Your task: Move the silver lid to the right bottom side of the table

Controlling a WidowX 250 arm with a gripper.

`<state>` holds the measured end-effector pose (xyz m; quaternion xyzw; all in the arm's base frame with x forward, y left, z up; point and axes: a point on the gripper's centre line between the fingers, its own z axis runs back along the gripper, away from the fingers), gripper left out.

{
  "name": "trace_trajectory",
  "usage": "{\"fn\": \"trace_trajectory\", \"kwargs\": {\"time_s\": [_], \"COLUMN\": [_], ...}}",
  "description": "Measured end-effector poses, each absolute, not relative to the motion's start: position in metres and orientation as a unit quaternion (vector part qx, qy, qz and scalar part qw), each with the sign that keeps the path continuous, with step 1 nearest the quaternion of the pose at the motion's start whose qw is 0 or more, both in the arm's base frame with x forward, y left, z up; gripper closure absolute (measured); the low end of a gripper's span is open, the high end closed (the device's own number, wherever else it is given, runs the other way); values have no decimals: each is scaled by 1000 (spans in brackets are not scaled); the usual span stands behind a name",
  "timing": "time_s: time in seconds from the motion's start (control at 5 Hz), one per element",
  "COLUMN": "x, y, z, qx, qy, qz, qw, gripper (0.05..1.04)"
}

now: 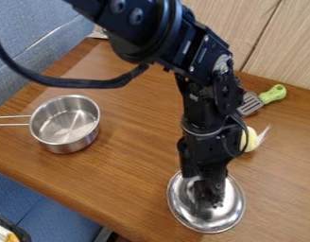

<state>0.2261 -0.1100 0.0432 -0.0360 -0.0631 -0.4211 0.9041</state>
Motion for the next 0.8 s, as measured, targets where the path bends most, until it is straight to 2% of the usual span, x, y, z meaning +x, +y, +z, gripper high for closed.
{"fn": "trace_trajectory", "kwargs": {"time_s": [0.2, 0.4, 0.6, 0.8], "x": [225, 229, 237, 252], "y": [-109, -105, -109, -104], "z": [43, 58, 86, 120], "qx": [-33, -30, -36, -37], "qy": [-60, -76, -99, -146], "qz": [-418, -407, -405, -387], "qw": [906, 910, 908, 910], "gripper": [68, 74, 79, 81]}}
